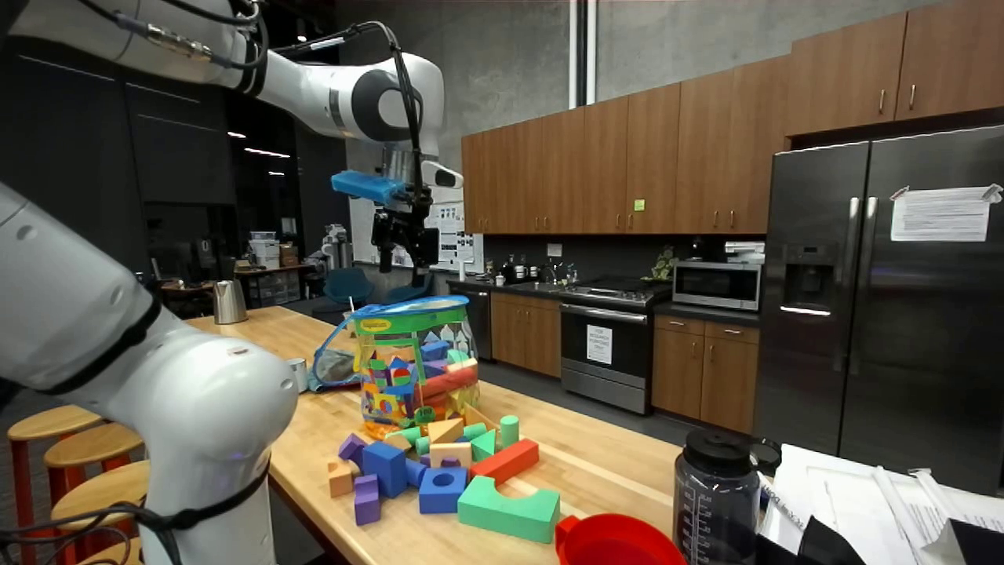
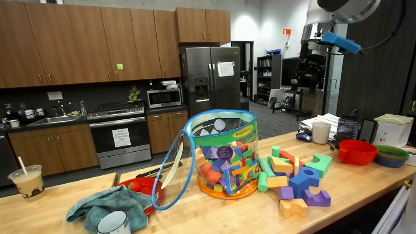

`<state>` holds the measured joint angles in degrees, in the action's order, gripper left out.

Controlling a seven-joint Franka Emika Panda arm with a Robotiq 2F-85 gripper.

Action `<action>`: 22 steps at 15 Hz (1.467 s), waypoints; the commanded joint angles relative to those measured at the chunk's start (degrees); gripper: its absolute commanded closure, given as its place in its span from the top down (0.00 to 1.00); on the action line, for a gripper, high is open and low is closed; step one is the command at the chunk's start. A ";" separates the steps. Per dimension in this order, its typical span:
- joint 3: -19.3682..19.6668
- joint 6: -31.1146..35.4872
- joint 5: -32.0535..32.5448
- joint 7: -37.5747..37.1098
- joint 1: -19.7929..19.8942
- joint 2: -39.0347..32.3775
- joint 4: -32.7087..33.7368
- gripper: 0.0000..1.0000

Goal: Remove one yellow block from the clear bag and put it on the table.

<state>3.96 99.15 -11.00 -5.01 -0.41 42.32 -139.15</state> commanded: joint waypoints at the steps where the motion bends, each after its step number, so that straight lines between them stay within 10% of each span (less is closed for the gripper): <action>1: -0.80 -0.31 -0.56 0.59 1.15 -0.13 0.20 1.00; 22: -4.47 0.04 -1.23 7.35 -3.75 -5.62 7.10 1.00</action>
<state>0.53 99.17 -11.00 -0.73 -1.79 40.60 -135.33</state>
